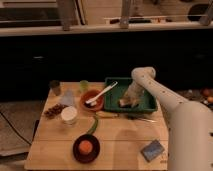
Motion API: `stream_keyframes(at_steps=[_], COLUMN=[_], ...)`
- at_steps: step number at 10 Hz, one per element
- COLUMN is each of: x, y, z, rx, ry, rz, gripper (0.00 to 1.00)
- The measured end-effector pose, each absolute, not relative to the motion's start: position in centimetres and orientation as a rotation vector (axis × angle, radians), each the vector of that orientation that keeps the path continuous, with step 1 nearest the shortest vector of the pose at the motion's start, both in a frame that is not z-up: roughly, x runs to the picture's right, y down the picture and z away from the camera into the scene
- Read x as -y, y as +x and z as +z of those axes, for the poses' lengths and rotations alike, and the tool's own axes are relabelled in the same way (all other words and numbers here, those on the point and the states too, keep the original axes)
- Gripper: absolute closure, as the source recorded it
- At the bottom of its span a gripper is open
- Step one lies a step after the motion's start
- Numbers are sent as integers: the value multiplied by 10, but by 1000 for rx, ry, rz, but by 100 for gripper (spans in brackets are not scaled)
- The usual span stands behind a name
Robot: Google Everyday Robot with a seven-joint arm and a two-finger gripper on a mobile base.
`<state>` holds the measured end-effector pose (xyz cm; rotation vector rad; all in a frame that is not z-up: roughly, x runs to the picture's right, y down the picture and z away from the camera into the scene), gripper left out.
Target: Place eraser in table surface
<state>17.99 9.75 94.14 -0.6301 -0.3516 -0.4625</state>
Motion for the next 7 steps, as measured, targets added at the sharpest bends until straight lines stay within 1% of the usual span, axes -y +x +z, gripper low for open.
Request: stream_keyframes(at_steps=[1,2,3,7], x=[-94,-92,-87,-68], y=[181,183,185,190], z=[939,937,933,919], rx=[348,345,342,344], ry=[-623,-620,-613,-603], rz=[-462,-461,-460,-454], gripper=[86,95,100,100])
